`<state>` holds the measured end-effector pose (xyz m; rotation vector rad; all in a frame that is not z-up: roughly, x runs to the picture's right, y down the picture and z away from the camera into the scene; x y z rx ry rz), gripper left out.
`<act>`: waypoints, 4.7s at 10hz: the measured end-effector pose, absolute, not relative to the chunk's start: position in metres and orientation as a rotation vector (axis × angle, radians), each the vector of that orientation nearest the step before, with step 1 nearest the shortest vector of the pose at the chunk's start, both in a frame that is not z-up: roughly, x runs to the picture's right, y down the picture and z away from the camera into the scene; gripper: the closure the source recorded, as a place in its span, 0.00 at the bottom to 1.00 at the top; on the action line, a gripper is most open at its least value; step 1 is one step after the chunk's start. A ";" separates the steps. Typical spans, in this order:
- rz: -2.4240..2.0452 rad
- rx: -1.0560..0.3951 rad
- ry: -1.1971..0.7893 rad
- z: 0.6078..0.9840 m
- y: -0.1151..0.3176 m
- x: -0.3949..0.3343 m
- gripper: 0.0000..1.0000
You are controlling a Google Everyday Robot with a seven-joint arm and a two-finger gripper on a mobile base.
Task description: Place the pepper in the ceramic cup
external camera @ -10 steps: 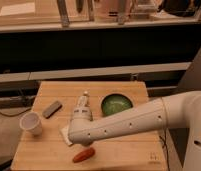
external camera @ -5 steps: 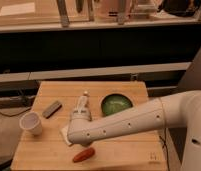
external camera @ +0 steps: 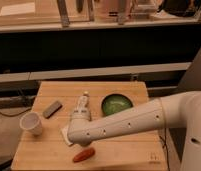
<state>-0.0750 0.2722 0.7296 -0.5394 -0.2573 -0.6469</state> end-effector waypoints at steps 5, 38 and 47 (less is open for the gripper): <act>-0.570 -0.549 -0.365 0.728 0.267 -0.063 0.20; -0.277 -0.570 -0.696 0.754 0.304 -0.066 0.20; -0.256 -0.596 -0.754 0.759 0.305 -0.069 0.27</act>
